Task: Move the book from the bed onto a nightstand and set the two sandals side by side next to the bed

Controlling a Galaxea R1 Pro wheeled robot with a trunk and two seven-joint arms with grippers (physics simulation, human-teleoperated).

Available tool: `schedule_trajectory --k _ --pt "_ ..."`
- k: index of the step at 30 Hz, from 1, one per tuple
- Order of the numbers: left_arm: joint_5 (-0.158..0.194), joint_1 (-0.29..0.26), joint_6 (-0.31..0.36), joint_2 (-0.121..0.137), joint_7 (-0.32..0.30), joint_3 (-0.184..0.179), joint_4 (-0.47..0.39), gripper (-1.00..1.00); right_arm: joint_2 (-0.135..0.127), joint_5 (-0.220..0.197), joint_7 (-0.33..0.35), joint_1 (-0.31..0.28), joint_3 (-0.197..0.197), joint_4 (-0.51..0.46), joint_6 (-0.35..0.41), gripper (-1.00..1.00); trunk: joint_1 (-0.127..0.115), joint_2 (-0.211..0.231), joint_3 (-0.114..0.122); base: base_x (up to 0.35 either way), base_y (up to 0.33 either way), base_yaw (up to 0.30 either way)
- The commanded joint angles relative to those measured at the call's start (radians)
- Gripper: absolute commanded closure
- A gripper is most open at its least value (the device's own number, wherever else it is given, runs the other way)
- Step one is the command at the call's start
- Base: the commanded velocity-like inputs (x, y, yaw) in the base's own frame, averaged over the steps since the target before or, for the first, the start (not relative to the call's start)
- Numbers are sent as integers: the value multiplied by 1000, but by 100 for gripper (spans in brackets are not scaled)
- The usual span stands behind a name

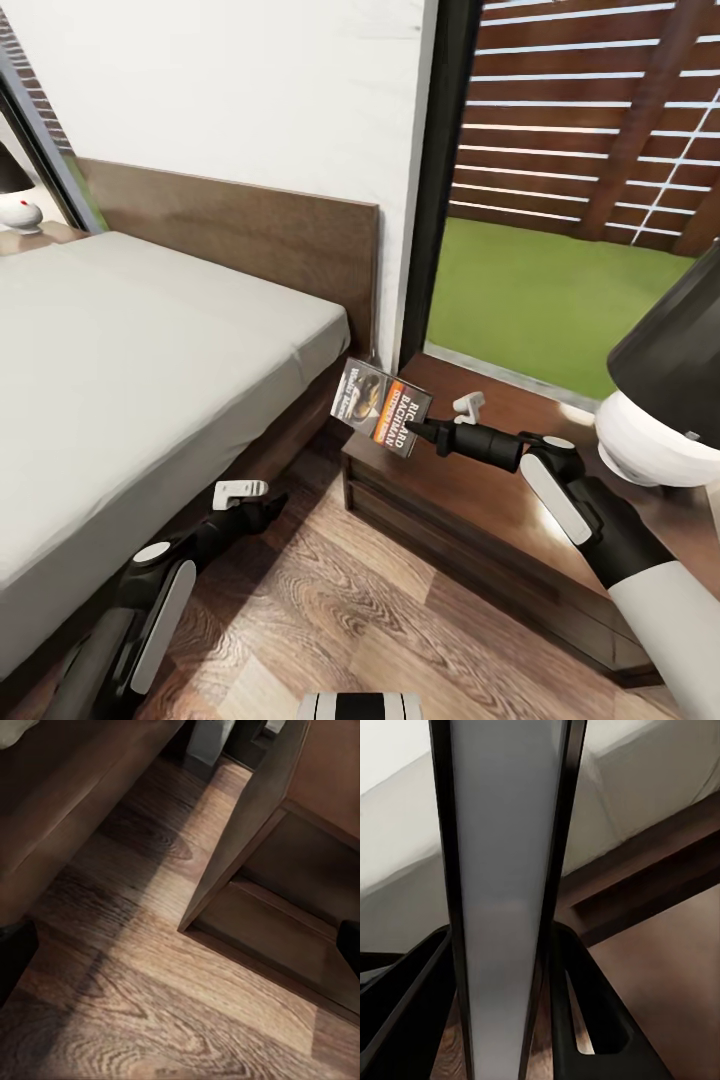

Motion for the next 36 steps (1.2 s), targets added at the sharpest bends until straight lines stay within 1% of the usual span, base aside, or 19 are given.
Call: schedule_trajectory --k 1,9,12,23,36 --pt "5 0 6 0 0 0 -1 -100 0 -11 -3 -1 2 -1 9 100 0 0 -1 0 0 11" --pt "5 0 6 0 0 0 3 -100 1 -11 -2 -1 2 0 9 100 0 0 -1 0 0 3" --pt "5 0 6 0 0 0 4 -100 1 -11 -3 -1 3 -2 9 100 0 0 -1 -13 -46 107" --pt "7 0 6 0 0 0 4 -100 1 -11 -1 -1 2 -3 9 100 0 0 -1 -149 -57 265" --pt "7 0 6 0 0 0 4 -100 1 -11 -2 -1 2 -2 9 100 0 0 -1 -13 -1 281"
